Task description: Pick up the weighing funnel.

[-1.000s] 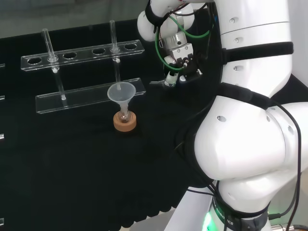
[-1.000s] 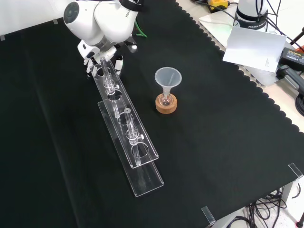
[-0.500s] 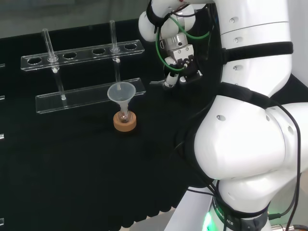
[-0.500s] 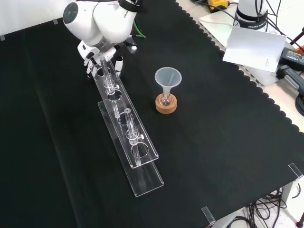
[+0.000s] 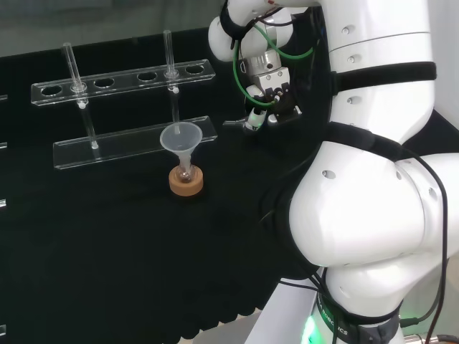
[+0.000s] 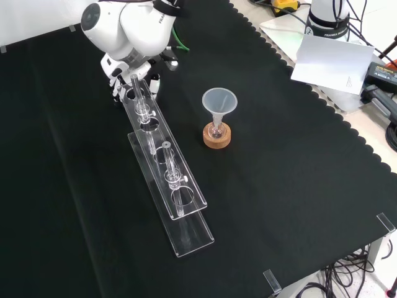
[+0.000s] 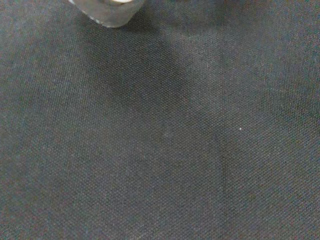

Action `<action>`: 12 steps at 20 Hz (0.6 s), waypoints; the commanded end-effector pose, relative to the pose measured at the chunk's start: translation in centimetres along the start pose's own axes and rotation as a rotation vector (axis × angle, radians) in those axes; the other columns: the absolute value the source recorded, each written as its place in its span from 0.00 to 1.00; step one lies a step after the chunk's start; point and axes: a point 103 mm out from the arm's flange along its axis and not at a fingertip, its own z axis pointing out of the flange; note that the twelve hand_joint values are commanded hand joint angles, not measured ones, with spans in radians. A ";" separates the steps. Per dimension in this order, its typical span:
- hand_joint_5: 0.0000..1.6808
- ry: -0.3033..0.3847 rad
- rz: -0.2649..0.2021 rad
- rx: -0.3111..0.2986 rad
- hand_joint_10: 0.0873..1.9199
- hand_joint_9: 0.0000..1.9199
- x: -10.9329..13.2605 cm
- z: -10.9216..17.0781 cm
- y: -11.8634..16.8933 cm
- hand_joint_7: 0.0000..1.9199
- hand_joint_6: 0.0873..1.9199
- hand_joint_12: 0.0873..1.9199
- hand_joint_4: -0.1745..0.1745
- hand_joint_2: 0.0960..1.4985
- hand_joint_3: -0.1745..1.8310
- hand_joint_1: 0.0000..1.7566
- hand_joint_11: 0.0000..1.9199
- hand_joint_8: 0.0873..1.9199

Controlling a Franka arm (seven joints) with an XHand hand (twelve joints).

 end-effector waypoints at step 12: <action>0.73 -0.053 0.036 -0.039 0.25 0.37 0.7 -0.4 0.1 0.24 0.27 0.65 0.98 0.69 0.01 0.62 0.25 0.33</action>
